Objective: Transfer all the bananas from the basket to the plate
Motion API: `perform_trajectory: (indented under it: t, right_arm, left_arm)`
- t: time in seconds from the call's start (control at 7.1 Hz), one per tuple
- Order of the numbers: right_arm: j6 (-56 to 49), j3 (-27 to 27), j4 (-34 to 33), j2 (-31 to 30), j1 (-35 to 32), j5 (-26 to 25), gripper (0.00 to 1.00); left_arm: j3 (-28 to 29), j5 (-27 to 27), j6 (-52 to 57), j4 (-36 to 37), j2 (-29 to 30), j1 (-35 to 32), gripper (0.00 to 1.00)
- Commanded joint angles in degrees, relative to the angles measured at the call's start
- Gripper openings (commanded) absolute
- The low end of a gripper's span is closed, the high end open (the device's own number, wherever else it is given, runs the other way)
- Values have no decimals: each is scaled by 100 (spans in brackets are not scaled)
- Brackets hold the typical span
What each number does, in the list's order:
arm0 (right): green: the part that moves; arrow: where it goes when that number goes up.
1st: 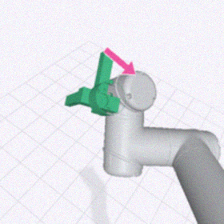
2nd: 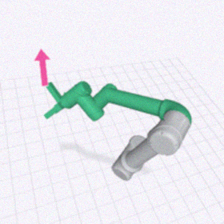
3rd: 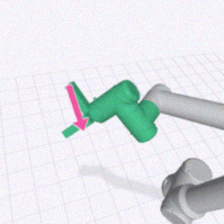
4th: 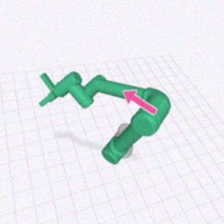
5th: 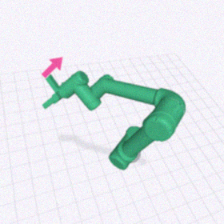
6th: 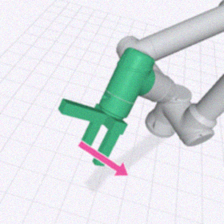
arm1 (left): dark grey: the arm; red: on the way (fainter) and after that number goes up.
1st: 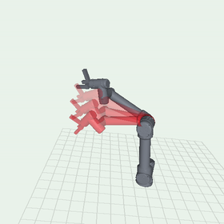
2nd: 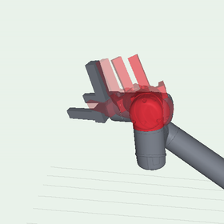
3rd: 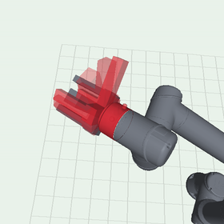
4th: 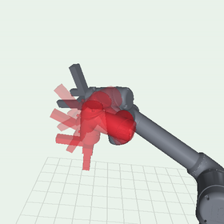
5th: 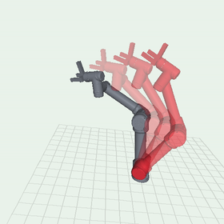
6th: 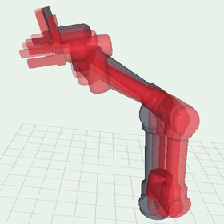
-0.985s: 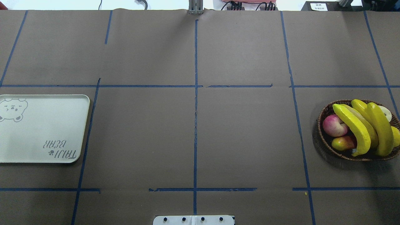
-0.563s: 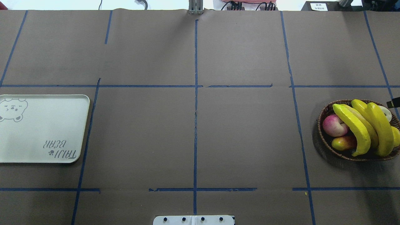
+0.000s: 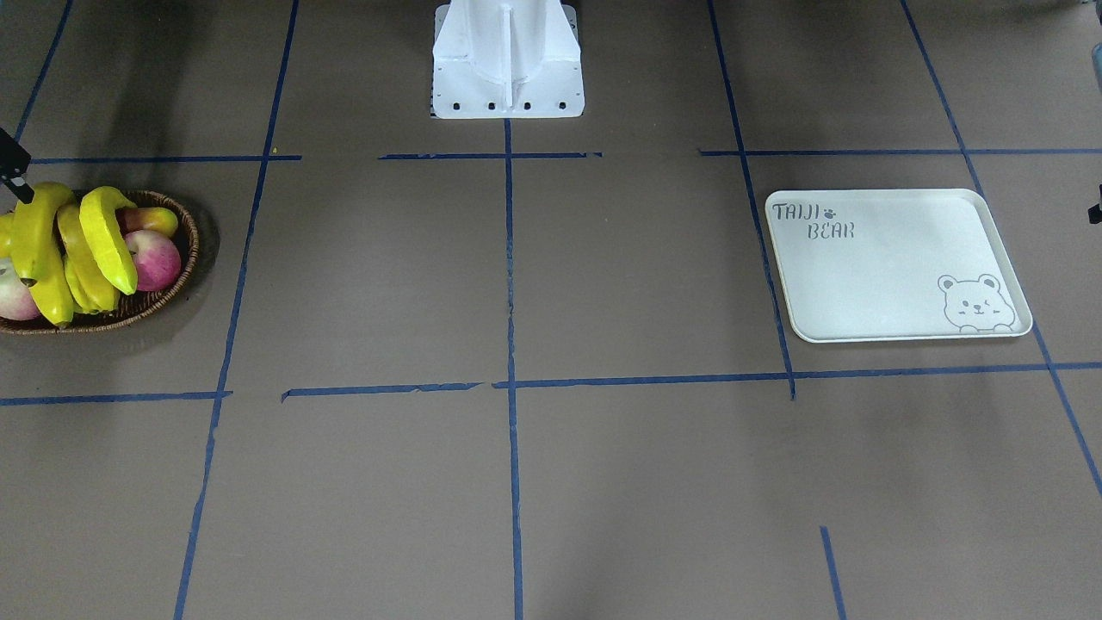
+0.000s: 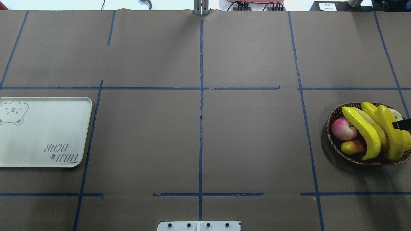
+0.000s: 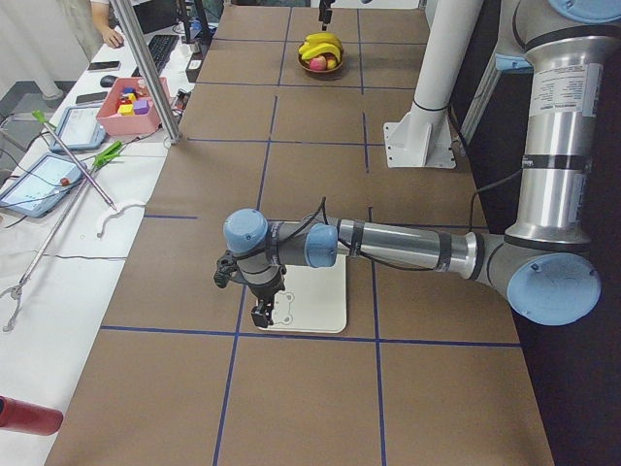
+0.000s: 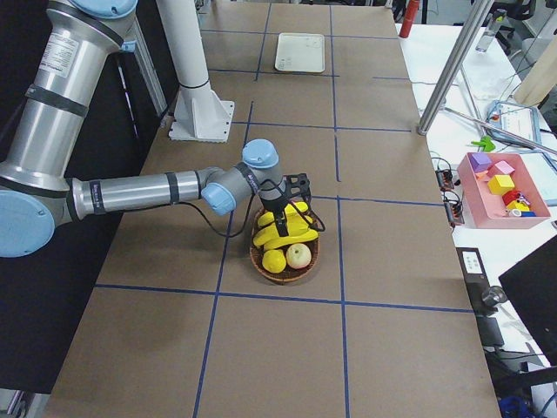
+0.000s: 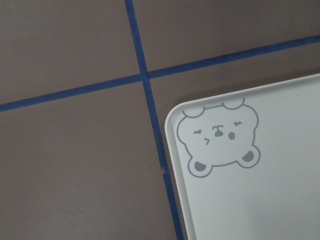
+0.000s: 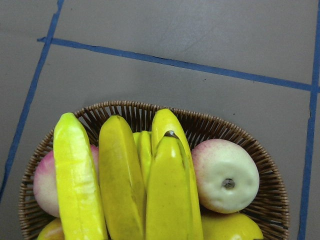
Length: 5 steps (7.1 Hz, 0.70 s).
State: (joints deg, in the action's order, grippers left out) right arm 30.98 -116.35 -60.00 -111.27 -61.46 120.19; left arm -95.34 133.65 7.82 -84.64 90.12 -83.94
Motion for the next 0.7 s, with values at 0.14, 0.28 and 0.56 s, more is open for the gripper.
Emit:
perform_trajectory:
  t: [0.14, 0.28, 0.56]
  right_arm:
    - [4, 24, 6, -167, 572, -522, 90]
    - [-4, 76, 6, -167, 713, -619, 88]
    - [-57, 182, 6, -158, 951, -866, 76]
  left_arm:
    - [7, -5, 0, 0, -3, 0, 100]
    - [7, -14, 0, 0, -3, 0, 100]
    - [15, -14, 0, 0, -3, 0, 100]
